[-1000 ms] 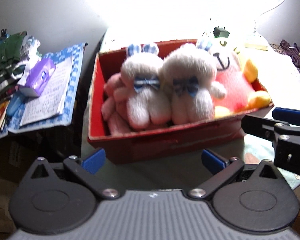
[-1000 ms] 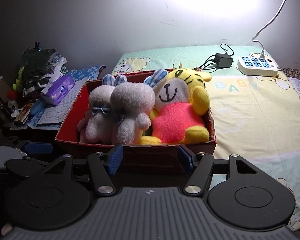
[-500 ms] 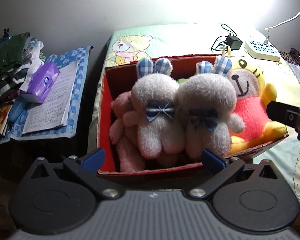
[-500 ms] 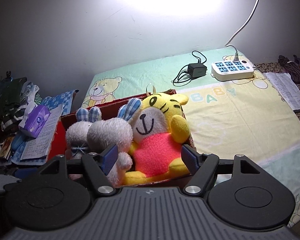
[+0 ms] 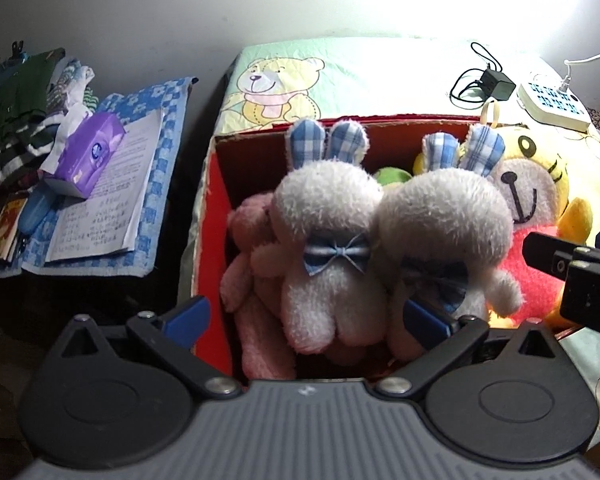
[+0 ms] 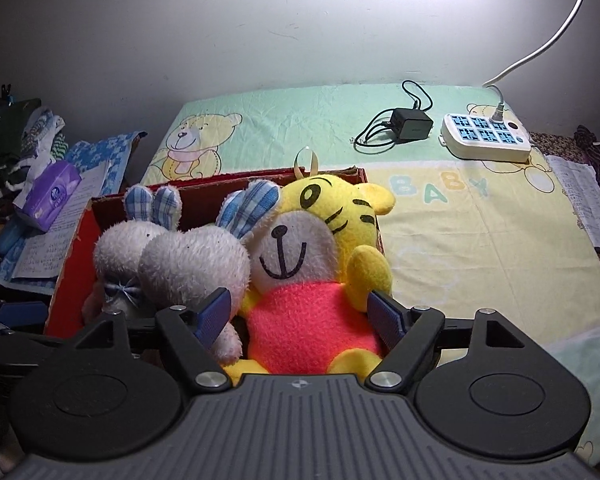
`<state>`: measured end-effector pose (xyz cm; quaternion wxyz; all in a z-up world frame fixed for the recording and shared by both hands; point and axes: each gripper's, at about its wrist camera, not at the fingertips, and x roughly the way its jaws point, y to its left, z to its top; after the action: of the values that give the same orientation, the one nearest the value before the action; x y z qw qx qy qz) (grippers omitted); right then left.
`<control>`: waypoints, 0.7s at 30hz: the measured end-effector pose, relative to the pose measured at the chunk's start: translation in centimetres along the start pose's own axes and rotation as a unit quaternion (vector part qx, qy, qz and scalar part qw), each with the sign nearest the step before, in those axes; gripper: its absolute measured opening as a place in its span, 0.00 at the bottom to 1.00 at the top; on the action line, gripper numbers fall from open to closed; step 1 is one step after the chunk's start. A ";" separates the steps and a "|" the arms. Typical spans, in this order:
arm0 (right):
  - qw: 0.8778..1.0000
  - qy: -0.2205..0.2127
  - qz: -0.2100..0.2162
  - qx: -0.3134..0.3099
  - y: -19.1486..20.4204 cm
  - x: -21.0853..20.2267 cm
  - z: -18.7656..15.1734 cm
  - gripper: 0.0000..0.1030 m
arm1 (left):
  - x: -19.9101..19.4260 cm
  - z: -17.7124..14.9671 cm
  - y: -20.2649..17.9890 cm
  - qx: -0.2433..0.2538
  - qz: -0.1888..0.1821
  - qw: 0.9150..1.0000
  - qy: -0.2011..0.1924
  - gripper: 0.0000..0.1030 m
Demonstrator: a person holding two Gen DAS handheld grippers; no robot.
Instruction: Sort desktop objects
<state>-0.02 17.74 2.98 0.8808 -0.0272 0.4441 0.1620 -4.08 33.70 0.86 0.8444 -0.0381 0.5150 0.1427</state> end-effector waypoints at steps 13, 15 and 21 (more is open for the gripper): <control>1.000 0.011 0.000 0.026 -0.7 0.2 -0.4 0.75 | 1.2 0.3 -0.5 0.015 -0.014 1.000 0.007 1.00; 0.999 0.009 0.000 0.032 -0.9 0.1 -0.4 0.75 | 1.1 0.2 -0.5 0.014 -0.016 1.000 0.007 1.00; 0.999 0.004 -0.010 0.032 -0.8 -0.2 -0.1 0.75 | 0.6 0.2 -0.5 0.019 -0.016 1.000 0.005 1.00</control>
<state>0.00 16.95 2.96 0.8811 -0.0041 0.4521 0.1389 -3.53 33.43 0.35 0.8447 -0.0308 0.5208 0.1196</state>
